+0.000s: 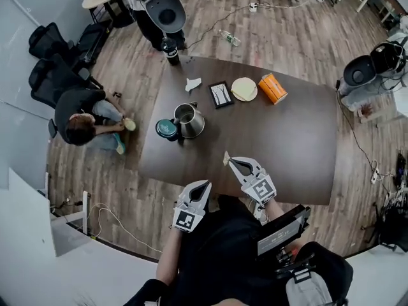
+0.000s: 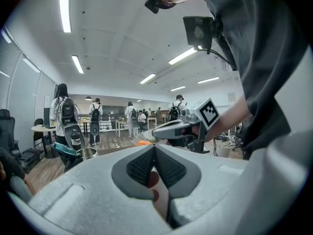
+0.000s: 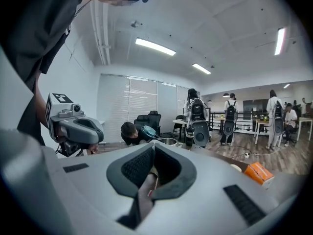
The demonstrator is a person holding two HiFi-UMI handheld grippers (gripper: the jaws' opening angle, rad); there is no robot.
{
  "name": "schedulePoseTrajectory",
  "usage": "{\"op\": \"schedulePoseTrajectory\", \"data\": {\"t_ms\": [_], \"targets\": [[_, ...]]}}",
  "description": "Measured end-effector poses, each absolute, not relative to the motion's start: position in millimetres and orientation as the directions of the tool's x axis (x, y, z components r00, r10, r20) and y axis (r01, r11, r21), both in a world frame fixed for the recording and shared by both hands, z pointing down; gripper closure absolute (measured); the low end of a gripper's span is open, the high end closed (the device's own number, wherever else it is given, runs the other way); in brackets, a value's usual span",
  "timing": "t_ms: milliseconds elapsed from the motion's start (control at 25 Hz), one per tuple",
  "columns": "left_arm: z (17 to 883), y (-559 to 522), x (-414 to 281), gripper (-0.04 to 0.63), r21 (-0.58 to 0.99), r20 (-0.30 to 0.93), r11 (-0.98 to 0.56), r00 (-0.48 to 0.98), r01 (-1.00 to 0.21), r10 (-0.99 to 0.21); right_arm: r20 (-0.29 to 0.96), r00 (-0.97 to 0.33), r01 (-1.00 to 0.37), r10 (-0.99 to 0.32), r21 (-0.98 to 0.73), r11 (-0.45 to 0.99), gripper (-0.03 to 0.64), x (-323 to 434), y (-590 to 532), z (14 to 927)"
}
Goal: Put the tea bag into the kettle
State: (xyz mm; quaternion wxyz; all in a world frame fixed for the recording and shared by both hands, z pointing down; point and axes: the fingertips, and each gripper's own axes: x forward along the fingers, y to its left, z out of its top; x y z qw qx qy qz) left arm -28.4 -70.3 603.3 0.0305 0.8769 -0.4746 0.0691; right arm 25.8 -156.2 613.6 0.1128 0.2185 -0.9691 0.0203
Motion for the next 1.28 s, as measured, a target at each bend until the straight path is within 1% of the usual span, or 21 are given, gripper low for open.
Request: {"op": "schedulePoseTrajectory", "data": {"t_ms": [120,280,480,880,1080,1280], "targets": [[596,-72,-46,0.594,-0.03,0.138,-0.56,0.552,-0.828,-0.822,0.218,-0.873,-0.446,-0.437,0.011,0.895,0.61,14,-161,609],[593,-72,-73,0.595,-0.039,0.129,-0.559,0.551,-0.828,-0.825,0.249,-0.851,-0.474,-0.461,0.009,0.88,0.609,2,-167,613],[595,-67,-103,0.594,-0.051,0.13,-0.553,0.543,-0.832,-0.829,0.235,-0.842,-0.501,-0.486,-0.009,0.865,0.609,-17,-171,616],[600,-61,-151,0.595,-0.055,0.12,-0.539,0.53,-0.841,-0.84,0.232,-0.836,-0.513,-0.498,-0.007,0.858,0.609,-61,-171,623],[609,-62,-171,0.595,-0.049,0.108,-0.528,0.521,-0.848,-0.847,0.249,-0.835,-0.499,-0.49,0.032,0.866,0.609,-82,-174,632],[619,-60,-187,0.594,-0.042,0.128,-0.533,0.525,-0.845,-0.841,0.258,-0.831,-0.5,-0.493,0.041,0.865,0.609,-103,-177,637]]}}
